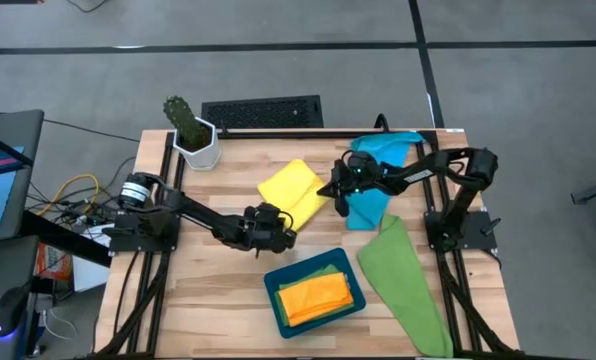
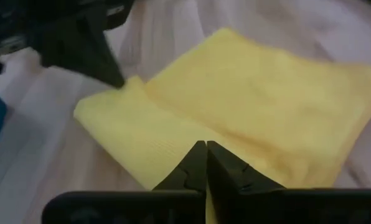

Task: Fold microfiber towels
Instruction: Fold the yellow microfiber towel

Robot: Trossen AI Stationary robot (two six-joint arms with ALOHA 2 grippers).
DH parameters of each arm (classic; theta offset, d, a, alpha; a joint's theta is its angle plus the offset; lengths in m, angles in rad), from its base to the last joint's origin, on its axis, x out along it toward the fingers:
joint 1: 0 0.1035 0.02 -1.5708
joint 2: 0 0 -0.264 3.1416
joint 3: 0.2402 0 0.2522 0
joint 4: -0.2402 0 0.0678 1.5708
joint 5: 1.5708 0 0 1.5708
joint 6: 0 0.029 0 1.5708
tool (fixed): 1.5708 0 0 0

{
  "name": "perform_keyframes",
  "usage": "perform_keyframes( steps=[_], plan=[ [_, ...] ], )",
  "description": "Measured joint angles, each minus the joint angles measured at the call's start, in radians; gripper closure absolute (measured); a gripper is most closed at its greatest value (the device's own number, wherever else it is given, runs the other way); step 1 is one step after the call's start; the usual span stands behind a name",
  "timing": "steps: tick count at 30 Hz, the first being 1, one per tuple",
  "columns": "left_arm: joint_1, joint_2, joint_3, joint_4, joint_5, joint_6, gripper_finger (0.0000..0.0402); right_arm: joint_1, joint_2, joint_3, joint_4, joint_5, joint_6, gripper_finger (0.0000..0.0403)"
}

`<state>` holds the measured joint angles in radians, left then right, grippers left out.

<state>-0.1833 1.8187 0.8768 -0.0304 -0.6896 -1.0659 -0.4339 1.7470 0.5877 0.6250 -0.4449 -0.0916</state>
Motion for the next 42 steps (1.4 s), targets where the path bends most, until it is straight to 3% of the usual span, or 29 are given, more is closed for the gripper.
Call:
perform_keyframes(
  steps=[5,12,18,21,25,35,42],
  plan=[
    [0.011,0.032,0.0,0.001,0.03,-0.029,0.0401,0.002,0.0,0.0,-0.066,-0.009,-0.016,0.036],
    [0.011,0.016,0.0,-0.008,0.061,-0.05,0.0401,-0.007,0.0,0.0,-0.086,-0.002,-0.12,0.0309],
    [-0.004,-0.045,0.053,0.007,-0.022,-0.021,0.0401,-0.03,-0.038,0.001,-0.041,-0.085,-0.067,0.028],
    [-0.007,-0.047,0.058,0.084,-0.093,0.01,0.0401,-0.037,-0.029,0.0,-0.034,-0.048,-0.086,0.0284],
    [0.02,0.012,0.051,0.157,-0.087,0.033,0.0401,-0.04,0.029,0.0,-0.029,0.006,-0.143,0.0302],
    [0.063,0.146,0.053,0.168,0.104,0.008,0.0402,-0.053,0.122,0.003,0.0,0.024,-0.09,0.0326],
    [0.068,0.134,0.054,0.158,0.145,0.046,0.0402,-0.093,-0.001,0.003,-0.004,0.025,-0.065,0.0326]
  ],
)
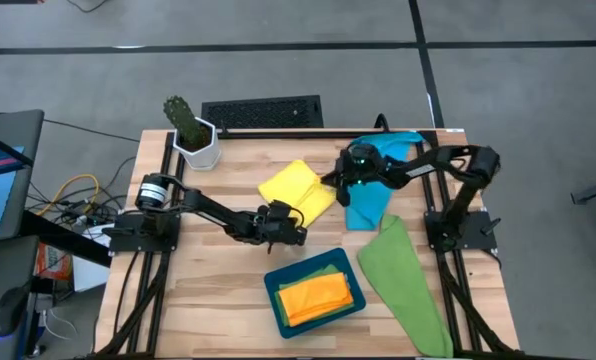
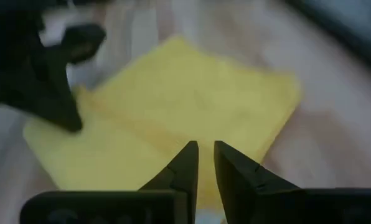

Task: Fold microfiber towels
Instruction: Fold the yellow microfiber towel

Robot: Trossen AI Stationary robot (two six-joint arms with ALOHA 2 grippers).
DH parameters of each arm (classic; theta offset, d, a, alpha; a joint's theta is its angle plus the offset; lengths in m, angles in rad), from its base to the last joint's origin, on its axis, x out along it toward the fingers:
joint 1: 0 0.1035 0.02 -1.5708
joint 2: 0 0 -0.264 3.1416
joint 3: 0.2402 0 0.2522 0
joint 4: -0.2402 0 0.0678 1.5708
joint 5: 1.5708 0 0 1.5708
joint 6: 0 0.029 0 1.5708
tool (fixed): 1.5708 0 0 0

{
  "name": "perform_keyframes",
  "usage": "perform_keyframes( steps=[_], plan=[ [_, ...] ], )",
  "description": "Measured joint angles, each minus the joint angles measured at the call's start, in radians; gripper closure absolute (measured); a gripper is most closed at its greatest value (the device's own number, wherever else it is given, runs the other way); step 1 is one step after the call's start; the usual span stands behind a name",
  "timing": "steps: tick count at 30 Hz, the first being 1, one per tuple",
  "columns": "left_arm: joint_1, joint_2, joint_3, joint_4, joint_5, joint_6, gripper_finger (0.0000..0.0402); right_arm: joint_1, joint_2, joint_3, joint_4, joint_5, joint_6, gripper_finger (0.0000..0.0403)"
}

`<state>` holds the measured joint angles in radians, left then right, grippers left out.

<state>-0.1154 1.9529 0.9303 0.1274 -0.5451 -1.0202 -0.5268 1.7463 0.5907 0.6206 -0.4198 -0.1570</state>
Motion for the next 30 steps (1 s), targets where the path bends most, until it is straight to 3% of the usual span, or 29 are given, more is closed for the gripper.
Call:
perform_keyframes(
  steps=[10,14,20,25,30],
  plan=[
    [-0.002,-0.151,-0.004,-0.024,0.034,0.075,0.0401,-0.037,-0.084,0.055,-0.041,0.0,0.011,0.0318],
    [0.006,-0.252,-0.003,-0.147,0.067,0.083,0.0401,-0.025,-0.108,0.167,-0.243,0.0,0.058,0.0292],
    [0.057,-0.446,-0.003,-0.273,0.037,-0.012,0.0396,-0.036,-0.191,0.42,-0.611,0.045,-0.078,0.0232],
    [0.123,-0.607,-0.002,-0.293,-0.011,0.055,0.0353,-0.076,-0.241,0.56,-0.724,0.117,-0.105,0.0192],
    [0.208,-0.708,-0.002,-0.493,-0.006,0.015,0.0283,-0.139,-0.219,0.597,-0.784,0.129,-0.054,0.0177]
  ],
)
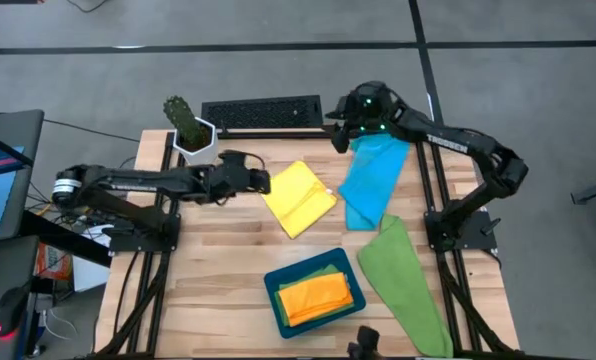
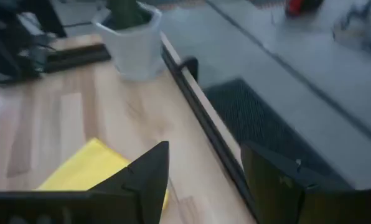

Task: Fold microfiber towels
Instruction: Fold the yellow microfiber towel

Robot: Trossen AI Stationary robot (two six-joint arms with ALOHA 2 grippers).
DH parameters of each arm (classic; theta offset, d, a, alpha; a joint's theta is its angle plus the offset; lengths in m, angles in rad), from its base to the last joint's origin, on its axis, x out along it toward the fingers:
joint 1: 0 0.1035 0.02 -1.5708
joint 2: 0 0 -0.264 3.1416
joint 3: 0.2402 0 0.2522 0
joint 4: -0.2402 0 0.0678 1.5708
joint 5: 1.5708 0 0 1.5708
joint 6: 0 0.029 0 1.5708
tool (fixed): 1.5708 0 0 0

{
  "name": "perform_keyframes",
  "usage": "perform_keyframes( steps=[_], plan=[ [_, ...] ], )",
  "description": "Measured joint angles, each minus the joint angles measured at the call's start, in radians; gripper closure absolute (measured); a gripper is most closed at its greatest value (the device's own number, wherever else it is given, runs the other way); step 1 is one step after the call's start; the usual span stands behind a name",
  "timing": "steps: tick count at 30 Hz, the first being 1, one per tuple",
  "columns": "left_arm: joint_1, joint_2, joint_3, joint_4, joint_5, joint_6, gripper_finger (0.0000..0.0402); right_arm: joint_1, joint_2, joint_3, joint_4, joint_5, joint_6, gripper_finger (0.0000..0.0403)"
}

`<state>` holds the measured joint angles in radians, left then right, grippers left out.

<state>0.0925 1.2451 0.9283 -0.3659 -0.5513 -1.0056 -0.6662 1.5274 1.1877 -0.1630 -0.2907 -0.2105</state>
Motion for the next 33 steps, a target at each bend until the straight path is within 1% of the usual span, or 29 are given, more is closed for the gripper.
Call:
perform_keyframes(
  steps=[3,4,6,8,11,13,16,19,23,27,33],
  plan=[
    [0.056,-0.003,-0.003,-0.185,0.024,-0.139,0.0242,-0.006,0.072,-0.001,-0.036,0.006,0.053,0.0178],
    [0.074,-0.001,-0.015,-0.217,0.037,-0.169,0.023,-0.005,0.099,-0.002,-0.047,0.005,0.059,0.0179],
    [0.101,0.0,-0.058,-0.209,0.074,-0.183,0.0213,0.007,0.149,-0.001,-0.048,0.001,0.075,0.018],
    [0.118,0.001,-0.116,-0.13,0.105,-0.176,0.0203,0.026,0.2,-0.001,-0.042,0.003,0.09,0.0181],
    [0.137,0.001,-0.219,0.063,0.153,-0.172,0.0201,0.053,0.281,0.017,-0.047,0.009,0.11,0.0182],
    [0.149,0.001,-0.297,0.176,0.179,-0.186,0.0204,0.067,0.334,0.054,-0.076,0.01,0.117,0.0182],
    [0.165,0.016,-0.399,0.3,0.182,-0.246,0.0211,0.072,0.407,0.123,-0.147,0.011,0.125,0.0182],
    [0.183,0.052,-0.452,0.384,0.199,-0.263,0.0216,0.081,0.47,0.201,-0.217,0.022,0.129,0.0182],
    [0.192,0.128,-0.457,0.399,0.215,-0.263,0.0218,0.09,0.533,0.296,-0.288,0.031,0.111,0.0182],
    [0.203,0.213,-0.427,0.501,0.238,-0.261,0.0218,0.096,0.572,0.377,-0.342,0.035,0.106,0.0182],
    [0.204,0.349,-0.339,0.474,0.269,-0.25,0.0218,0.093,0.58,0.404,-0.375,0.034,0.1,0.0182]
  ],
)
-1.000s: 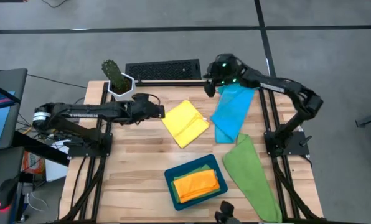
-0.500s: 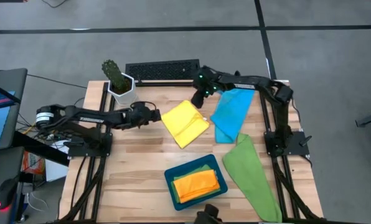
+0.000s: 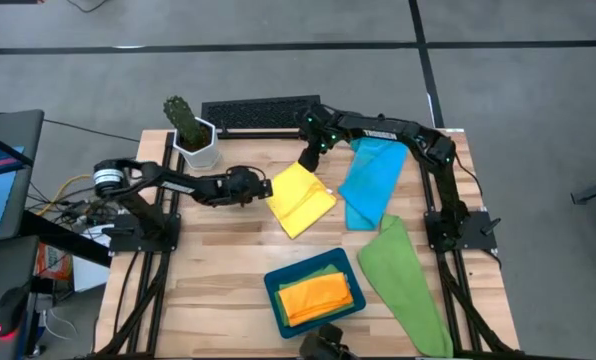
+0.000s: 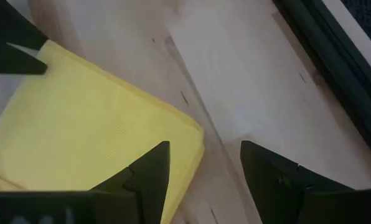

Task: Fold microfiber towels
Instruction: Fold the yellow microfiber towel

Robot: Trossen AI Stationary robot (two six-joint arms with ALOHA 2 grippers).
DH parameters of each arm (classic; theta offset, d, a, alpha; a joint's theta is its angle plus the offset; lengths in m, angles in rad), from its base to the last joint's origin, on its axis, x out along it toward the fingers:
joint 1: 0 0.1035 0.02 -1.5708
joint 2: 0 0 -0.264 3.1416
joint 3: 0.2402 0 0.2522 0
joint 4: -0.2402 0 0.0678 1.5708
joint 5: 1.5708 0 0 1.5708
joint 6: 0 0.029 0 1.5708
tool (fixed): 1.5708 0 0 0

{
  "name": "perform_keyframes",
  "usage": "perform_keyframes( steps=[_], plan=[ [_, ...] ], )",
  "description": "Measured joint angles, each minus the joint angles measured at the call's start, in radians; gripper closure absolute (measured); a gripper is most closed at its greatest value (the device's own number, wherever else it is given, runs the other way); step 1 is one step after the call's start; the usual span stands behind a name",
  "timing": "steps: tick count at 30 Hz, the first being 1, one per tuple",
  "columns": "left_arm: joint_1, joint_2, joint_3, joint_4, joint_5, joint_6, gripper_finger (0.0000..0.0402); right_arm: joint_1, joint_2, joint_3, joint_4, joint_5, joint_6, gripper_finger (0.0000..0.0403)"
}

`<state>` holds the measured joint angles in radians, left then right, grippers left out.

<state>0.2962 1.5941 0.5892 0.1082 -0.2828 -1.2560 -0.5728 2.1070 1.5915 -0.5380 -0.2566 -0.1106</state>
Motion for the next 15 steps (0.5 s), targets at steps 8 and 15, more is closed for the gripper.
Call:
perform_keyframes(
  steps=[8,15],
  plan=[
    [0.01,0.074,0.079,-0.046,-0.018,-0.001,0.0225,-0.009,0.007,0.003,0.021,-0.001,-0.013,0.0182],
    [0.032,0.076,0.084,-0.042,0.027,0.082,0.0282,0.022,0.044,0.004,0.021,0.062,-0.02,0.0182]
  ],
)
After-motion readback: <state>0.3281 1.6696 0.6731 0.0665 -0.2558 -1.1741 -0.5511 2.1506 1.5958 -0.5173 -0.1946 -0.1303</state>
